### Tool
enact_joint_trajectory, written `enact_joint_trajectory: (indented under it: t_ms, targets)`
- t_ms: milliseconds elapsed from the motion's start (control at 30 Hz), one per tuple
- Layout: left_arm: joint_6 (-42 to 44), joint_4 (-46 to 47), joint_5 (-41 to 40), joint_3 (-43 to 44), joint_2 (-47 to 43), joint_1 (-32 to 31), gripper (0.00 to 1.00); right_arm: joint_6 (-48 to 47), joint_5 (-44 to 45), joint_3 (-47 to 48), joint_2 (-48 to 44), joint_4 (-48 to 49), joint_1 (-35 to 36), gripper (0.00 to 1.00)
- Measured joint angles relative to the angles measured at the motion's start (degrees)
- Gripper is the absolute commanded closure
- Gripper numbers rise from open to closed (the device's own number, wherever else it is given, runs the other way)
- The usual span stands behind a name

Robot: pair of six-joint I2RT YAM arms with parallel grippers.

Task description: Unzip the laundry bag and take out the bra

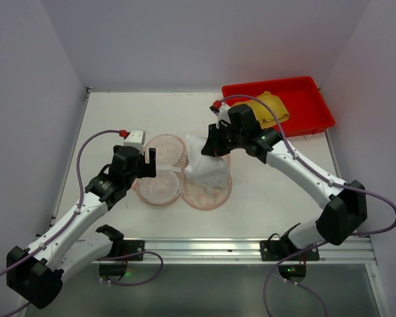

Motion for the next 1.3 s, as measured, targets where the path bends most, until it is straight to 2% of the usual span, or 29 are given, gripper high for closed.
enact_joint_trajectory:
  t_ms: [200,433,700,1033,1167,1300]
  targets:
    - [0.0,-0.02,0.0,0.0,0.02,0.0,0.11,-0.31,0.17,10.69,-0.24,-4.72,-6.34,1.0]
    - [0.0,0.0,0.0,0.0,0.13,0.0,0.11,-0.55,0.37,24.94,0.98,-6.12,-21.46,1.0]
    - [0.0,-0.02,0.02,0.0,0.2,0.0,0.11,-0.76,5.27,43.17,15.23,-5.05,-36.39,1.0]
    - [0.0,-0.02,0.26,0.0,1.01,0.0,0.1,0.63,13.27,43.56,31.95,0.61,-46.93,0.96]
    - [0.0,0.0,0.39,0.0,1.07,0.0,0.1,2.14,11.43,43.23,36.92,1.25,-47.67,0.95]
    - [0.0,0.0,0.39,0.0,1.07,0.0,0.1,5.9,7.08,39.06,38.64,3.08,-47.34,0.93]
